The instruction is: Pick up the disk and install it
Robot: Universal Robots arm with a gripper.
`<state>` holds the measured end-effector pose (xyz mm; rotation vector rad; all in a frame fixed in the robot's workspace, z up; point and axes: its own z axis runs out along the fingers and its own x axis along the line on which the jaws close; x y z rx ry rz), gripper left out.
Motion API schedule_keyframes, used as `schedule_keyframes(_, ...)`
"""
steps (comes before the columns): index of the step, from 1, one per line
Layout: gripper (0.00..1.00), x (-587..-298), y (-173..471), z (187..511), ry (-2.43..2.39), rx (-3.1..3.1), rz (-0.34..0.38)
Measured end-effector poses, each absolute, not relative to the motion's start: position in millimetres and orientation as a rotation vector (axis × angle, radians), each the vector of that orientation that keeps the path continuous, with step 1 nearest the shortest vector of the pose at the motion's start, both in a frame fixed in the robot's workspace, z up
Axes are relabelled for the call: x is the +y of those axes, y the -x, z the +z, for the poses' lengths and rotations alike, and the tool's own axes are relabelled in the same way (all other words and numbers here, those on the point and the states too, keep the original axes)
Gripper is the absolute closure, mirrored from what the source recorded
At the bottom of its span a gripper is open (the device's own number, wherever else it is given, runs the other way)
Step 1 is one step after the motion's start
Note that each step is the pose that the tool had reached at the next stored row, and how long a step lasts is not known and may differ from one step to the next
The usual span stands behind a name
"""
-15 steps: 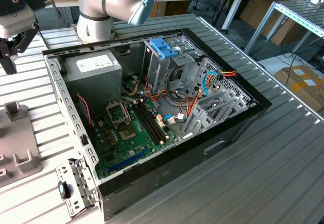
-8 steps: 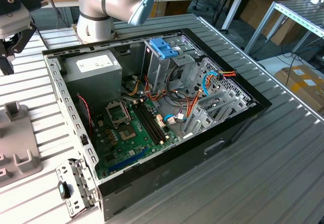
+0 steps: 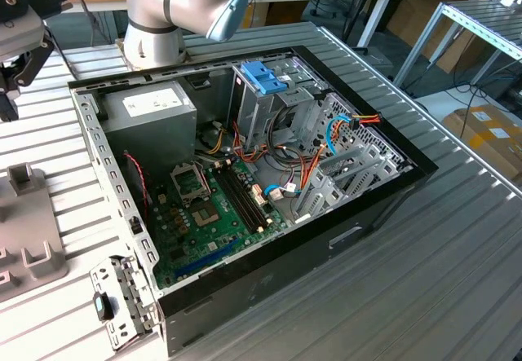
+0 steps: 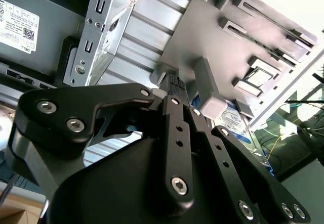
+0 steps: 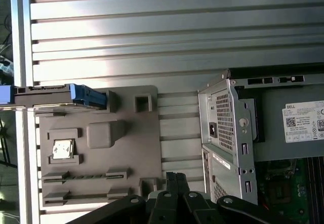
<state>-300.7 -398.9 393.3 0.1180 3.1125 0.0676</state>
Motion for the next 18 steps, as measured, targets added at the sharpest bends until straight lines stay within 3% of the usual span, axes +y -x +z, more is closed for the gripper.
schedule_keyframes(18, 0.89, -399.0, 309.9, 393.3, -0.118, 3.112, 0.068)
